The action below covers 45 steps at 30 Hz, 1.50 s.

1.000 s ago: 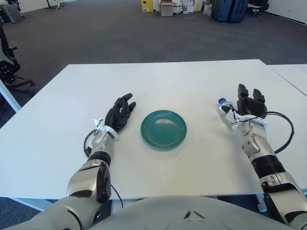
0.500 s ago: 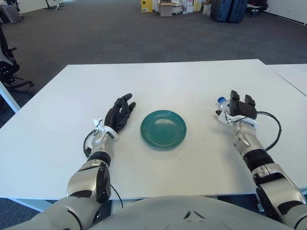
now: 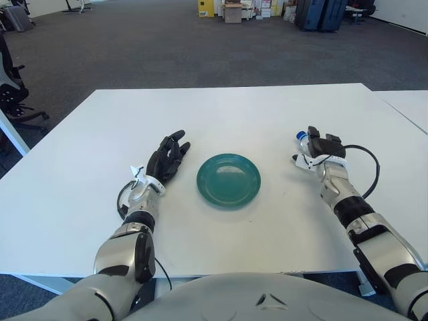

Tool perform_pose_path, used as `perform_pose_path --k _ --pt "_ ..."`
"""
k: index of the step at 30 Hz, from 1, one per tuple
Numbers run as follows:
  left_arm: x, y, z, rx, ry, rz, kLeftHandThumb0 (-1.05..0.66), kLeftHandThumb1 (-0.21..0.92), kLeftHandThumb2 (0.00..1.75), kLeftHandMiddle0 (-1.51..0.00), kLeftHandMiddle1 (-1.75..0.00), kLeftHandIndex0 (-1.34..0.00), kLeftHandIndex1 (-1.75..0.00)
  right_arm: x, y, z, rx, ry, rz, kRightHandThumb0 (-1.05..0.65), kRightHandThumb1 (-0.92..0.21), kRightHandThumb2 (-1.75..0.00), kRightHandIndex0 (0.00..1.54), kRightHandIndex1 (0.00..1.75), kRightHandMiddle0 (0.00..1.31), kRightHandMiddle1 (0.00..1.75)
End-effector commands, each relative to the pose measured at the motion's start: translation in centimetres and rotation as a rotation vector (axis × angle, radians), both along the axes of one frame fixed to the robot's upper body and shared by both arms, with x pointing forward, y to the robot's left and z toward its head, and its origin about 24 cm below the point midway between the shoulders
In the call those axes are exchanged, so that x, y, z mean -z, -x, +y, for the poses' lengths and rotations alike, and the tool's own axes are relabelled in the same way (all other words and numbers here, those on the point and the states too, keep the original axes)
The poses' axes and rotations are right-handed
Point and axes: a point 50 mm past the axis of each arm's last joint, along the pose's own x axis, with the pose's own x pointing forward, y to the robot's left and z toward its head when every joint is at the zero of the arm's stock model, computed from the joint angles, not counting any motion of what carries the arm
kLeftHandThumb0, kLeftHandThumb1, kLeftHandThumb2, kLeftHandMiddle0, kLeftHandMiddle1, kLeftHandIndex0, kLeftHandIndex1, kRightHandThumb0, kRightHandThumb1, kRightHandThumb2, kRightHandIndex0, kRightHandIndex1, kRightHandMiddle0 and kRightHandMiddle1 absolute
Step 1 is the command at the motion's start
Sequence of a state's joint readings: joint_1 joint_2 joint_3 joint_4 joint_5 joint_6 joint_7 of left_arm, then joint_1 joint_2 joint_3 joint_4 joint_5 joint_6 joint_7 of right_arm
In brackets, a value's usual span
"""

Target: Put the bottle into the plate.

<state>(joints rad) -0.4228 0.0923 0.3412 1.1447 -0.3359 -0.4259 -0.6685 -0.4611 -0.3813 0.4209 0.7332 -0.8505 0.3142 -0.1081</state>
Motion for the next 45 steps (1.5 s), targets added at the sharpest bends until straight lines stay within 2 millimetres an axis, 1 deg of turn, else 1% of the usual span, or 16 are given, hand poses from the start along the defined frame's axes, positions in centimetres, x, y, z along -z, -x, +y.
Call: perform_pose_path --k 1,4,10,13,15,17,19,20,21,22,23,24,25,28,34,45 --pt "1.28 1.09 -0.12 0.006 0.016 0.066 -0.66 0.92 0.68 -0.52 -0.60 -0.09 -0.95 2.50 1.52 -0.04 0.019 -0.010 0.159 -1.05 -0.92 -0.75 0.31 0.15 0.01 0.00" --pt "1.27 1.10 -0.11 0.008 0.014 0.064 -0.67 0.92 0.68 -0.52 -0.60 -0.10 -0.95 2.59 1.51 -0.06 0.018 -0.004 0.176 -1.05 -0.92 -0.76 0.33 0.18 0.03 0.03" --pt "1.27 1.10 -0.11 0.008 0.020 0.064 -0.68 0.92 0.67 -0.52 -0.61 -0.11 -0.96 2.73 1.49 -0.26 0.008 0.002 0.173 -1.05 -0.92 -0.73 0.13 0.84 0.00 0.43" --pt "1.25 1.07 -0.10 0.007 0.022 0.064 -0.67 0.92 0.68 -0.52 -0.61 -0.11 -0.96 2.81 1.45 -0.35 0.002 0.004 0.171 -1.05 -0.92 -0.69 0.10 1.00 0.00 0.53" --pt "1.24 1.05 -0.10 0.006 0.023 0.064 -0.67 0.92 0.68 -0.53 -0.61 -0.11 -0.96 2.85 1.43 -0.42 -0.001 0.009 0.169 -1.03 -0.92 -0.62 0.10 1.04 0.00 0.58" --pt "1.24 1.05 -0.11 0.005 0.023 0.063 -0.67 0.92 0.68 -0.53 -0.62 -0.12 -0.96 2.88 1.40 -0.50 0.000 0.020 0.163 -0.95 -0.92 -0.51 0.16 1.06 0.00 0.67" --pt "1.24 1.05 -0.12 0.005 0.022 0.063 -0.67 0.92 0.69 -0.53 -0.62 -0.12 -0.96 2.88 1.35 -0.57 0.008 0.027 0.152 -0.78 -0.84 -0.46 0.30 1.38 0.00 0.83" --pt "1.24 1.05 -0.12 0.005 0.022 0.063 -0.67 0.92 0.69 -0.53 -0.62 -0.12 -0.96 2.88 1.34 -0.59 0.012 0.029 0.147 -0.74 -0.81 -0.49 0.35 1.46 0.00 0.90" --pt "1.23 1.05 -0.13 0.006 0.022 0.062 -0.66 0.92 0.69 -0.53 -0.62 -0.12 -0.96 2.88 1.31 -0.64 0.023 0.028 0.133 -0.68 -0.73 -0.58 0.41 1.56 0.00 1.01" --pt "1.23 1.05 -0.13 0.006 0.022 0.062 -0.67 0.92 0.69 -0.53 -0.62 -0.12 -0.96 2.88 1.29 -0.66 0.031 0.028 0.123 -0.28 -0.61 -0.79 0.47 1.61 0.03 1.19" --pt "1.22 1.05 -0.14 0.007 0.022 0.061 -0.67 0.92 0.69 -0.53 -0.62 -0.12 -0.96 2.88 1.26 -0.72 0.041 0.029 0.106 -0.13 -0.55 -0.88 0.49 1.63 0.04 1.26" --pt "1.22 1.06 -0.14 0.007 0.022 0.060 -0.67 0.92 0.69 -0.52 -0.62 -0.12 -0.96 2.88 1.24 -0.75 0.048 0.030 0.094 -0.09 -0.46 -1.05 0.55 1.67 0.16 1.44" --pt "1.22 1.06 -0.14 0.008 0.023 0.059 -0.67 0.92 0.69 -0.52 -0.62 -0.12 -0.96 2.87 1.23 -0.75 0.053 0.035 0.077 -0.06 -0.40 -1.16 0.58 1.70 0.23 1.55" --pt "1.21 1.06 -0.15 0.010 0.022 0.058 -0.68 0.92 0.69 -0.51 -0.61 -0.12 -0.96 2.86 1.22 -0.75 0.055 0.053 0.039 -0.02 -0.30 -1.31 0.65 1.70 0.36 1.68" --pt "1.20 1.01 -0.16 0.014 0.018 0.061 -0.68 0.92 0.68 -0.51 -0.61 -0.11 -0.96 2.68 1.14 -0.52 0.030 0.075 -0.040 -0.01 -0.19 -1.42 0.74 1.60 0.51 1.74" --pt "1.17 1.02 -0.22 0.016 0.016 0.056 -0.66 0.92 0.71 -0.51 -0.61 -0.10 -0.94 2.13 0.98 0.07 0.013 -0.023 -0.138 0.00 -0.10 -1.53 0.78 1.64 0.58 1.75"
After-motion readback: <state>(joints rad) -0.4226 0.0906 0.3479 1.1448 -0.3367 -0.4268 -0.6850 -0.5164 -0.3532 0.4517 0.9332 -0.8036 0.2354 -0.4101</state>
